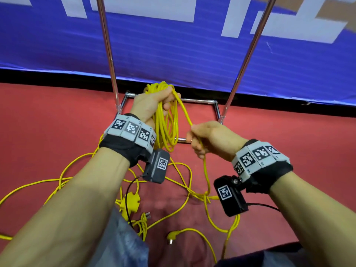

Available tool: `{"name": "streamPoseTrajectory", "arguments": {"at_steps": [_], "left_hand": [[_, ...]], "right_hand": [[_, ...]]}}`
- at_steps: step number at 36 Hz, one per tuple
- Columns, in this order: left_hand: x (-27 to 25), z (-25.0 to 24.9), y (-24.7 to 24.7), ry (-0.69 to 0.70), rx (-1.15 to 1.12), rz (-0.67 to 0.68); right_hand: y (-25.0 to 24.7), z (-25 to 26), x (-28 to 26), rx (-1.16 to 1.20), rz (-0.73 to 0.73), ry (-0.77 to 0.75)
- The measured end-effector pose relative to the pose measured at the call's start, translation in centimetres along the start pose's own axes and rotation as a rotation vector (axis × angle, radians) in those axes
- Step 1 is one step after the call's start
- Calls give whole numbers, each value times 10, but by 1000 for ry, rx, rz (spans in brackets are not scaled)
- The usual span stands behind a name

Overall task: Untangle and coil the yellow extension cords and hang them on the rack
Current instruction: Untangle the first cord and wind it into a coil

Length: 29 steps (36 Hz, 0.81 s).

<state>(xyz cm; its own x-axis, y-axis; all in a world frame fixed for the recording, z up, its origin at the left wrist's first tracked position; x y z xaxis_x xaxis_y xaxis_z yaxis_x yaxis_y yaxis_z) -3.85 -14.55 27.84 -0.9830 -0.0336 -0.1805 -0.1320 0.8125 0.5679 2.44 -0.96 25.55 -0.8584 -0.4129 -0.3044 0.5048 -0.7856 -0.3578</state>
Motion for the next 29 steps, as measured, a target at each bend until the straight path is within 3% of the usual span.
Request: {"name": "streamPoseTrajectory", "arguments": {"at_steps": [4, 10, 13, 18, 21, 29], "left_hand": [[-6, 15, 8, -46, 84, 27], [-18, 35, 25, -146, 79, 113], [-14, 35, 20, -141, 71, 71], [6, 14, 1, -102, -109, -5], [15, 6, -3, -62, -155, 12], [-4, 26, 25, -84, 60, 146]], "right_hand": [[-7, 23, 2, -87, -89, -111], [-18, 36, 11, -183, -212, -156], [-14, 33, 12, -146, -158, -135], [-2, -9, 3, -64, 48, 65], [-2, -14, -5, -136, 55, 53], [-16, 28, 2, -174, -154, -117]]}}
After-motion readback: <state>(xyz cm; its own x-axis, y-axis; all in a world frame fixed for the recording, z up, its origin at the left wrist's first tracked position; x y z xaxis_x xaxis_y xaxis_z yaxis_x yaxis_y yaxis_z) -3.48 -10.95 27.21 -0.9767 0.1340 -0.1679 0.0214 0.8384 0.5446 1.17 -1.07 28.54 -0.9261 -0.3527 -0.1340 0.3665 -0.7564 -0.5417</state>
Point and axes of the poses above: each hand's wrist, its own x-axis towards the middle knuckle, its own y-axis out of the palm, z = x × y, the point moved 10 cm from there along x, towards the middle knuckle, and after that the axes turned 13 degrees about -x, right-handed, at the moved point
